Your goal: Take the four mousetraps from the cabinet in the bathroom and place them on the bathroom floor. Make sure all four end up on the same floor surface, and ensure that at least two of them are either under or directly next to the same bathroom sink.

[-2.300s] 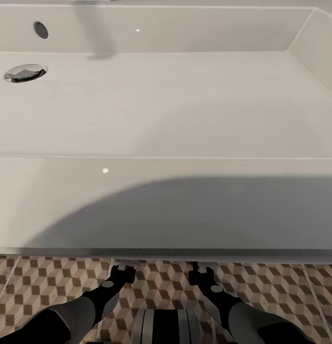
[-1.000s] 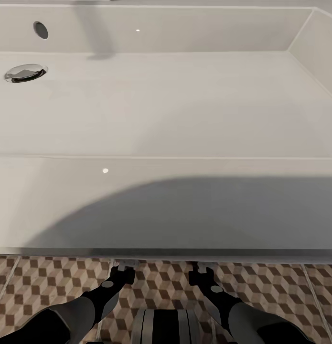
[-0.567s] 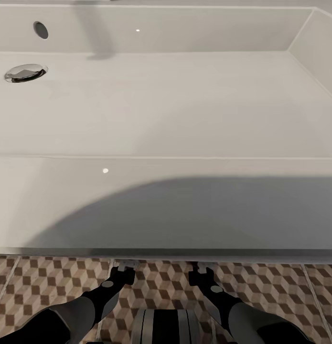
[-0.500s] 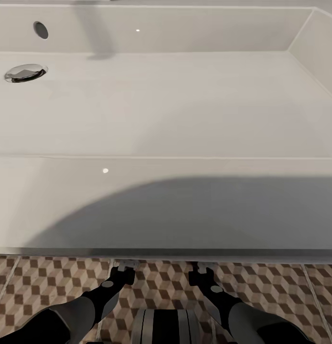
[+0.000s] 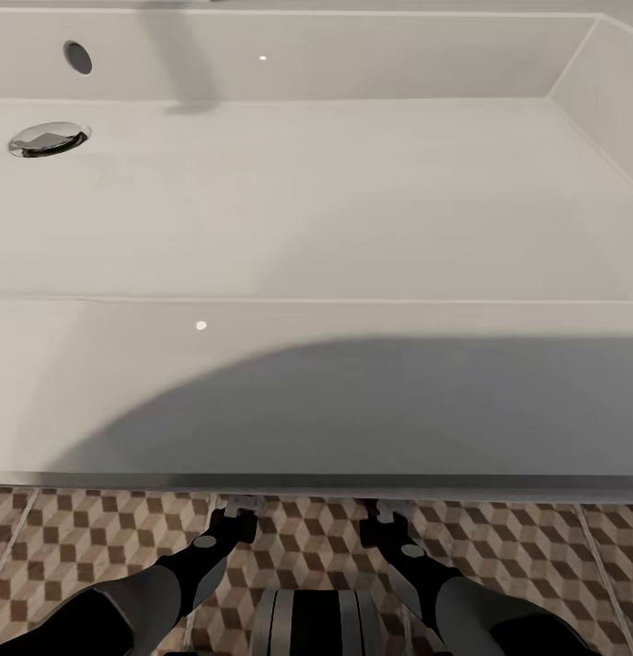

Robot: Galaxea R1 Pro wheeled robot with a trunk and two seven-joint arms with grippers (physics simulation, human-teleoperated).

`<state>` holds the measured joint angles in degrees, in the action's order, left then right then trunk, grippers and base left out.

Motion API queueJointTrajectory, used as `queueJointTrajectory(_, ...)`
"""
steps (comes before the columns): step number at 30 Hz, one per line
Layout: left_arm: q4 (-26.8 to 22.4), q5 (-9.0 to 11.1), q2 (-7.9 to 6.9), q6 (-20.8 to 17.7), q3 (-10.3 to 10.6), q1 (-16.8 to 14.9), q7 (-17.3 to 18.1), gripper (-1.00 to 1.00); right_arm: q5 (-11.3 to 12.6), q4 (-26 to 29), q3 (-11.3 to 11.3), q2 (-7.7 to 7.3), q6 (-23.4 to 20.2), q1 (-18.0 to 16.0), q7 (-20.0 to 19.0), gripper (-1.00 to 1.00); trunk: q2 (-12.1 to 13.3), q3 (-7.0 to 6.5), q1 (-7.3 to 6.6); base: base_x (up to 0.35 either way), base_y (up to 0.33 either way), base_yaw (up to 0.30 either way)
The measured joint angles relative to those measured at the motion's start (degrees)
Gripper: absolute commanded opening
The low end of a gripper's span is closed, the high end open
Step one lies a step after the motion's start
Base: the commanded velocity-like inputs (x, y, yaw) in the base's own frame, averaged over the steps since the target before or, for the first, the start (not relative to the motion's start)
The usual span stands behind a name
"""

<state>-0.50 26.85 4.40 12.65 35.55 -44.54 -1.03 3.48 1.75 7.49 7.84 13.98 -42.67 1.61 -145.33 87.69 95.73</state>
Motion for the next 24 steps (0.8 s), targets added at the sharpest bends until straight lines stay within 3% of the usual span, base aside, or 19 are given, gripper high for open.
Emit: queueJointTrajectory(24, 0.0, 0.0, -0.02, 0.1, 0.0, 0.0, 0.0, -1.0, 0.1, 0.0, 0.0, 0.01, -1.0, 0.0, 0.0, -1.0, 0.0, 0.0, 0.0, 0.0, 0.0, 0.0)
